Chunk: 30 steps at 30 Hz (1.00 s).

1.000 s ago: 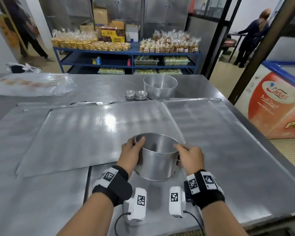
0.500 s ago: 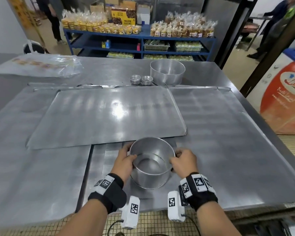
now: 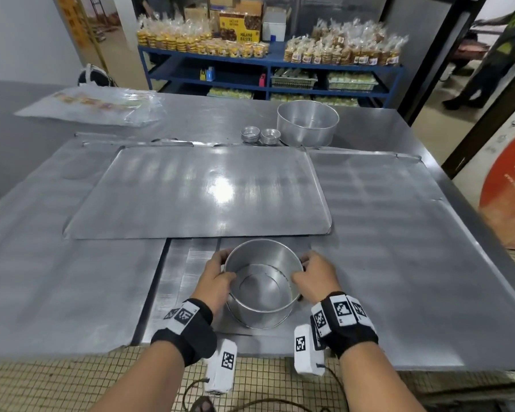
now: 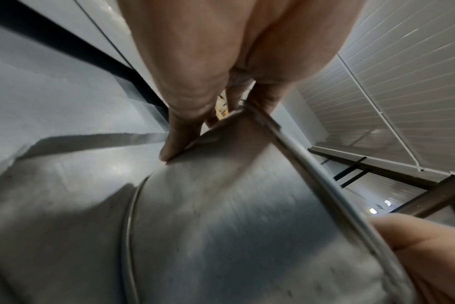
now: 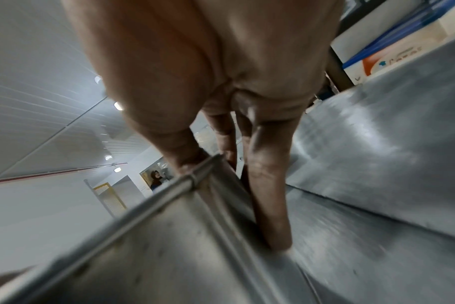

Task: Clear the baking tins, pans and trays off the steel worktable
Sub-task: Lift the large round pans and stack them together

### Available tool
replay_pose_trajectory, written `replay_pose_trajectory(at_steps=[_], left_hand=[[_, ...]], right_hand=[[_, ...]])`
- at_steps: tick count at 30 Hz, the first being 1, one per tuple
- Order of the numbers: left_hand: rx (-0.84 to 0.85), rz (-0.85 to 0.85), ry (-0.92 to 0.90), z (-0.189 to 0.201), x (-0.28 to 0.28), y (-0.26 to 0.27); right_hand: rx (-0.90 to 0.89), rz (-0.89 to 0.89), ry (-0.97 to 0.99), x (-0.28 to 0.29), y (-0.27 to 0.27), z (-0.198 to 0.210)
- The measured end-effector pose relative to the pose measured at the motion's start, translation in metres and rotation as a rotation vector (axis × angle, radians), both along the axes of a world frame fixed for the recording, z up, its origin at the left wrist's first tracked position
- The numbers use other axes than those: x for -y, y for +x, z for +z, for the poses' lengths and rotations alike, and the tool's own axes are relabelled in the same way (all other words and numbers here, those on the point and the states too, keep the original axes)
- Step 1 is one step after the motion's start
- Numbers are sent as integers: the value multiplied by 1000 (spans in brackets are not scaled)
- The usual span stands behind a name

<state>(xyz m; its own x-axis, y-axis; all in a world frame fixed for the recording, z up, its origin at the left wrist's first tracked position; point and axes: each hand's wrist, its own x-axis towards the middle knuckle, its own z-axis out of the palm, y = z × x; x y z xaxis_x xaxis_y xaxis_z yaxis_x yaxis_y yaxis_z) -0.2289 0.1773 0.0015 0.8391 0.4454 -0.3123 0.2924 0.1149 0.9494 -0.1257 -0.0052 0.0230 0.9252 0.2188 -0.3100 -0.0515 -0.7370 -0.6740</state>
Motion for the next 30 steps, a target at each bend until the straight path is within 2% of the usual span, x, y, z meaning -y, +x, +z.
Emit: replay_pose_trajectory(at_steps=[5,7,12,16,22,30], left_hand=[[-146,-122,96,12,-20,12],[-237,-227,205,25,-32,21],[-403,-515,541,69,-67,41],[-470,-562,665,102,-117,57],[-555,-428,654,114,-245,79],[-707,-414,838,91,-458,113]], right_hand=[[14,253,-242,-19,16,19],[41,359,-328,-35,22,32],[68,604,-416,-93,39,63],[109,702,-425,-158,49,87],[143,732,-388,-286,70,104],[125,740,-405,-486,113,83]])
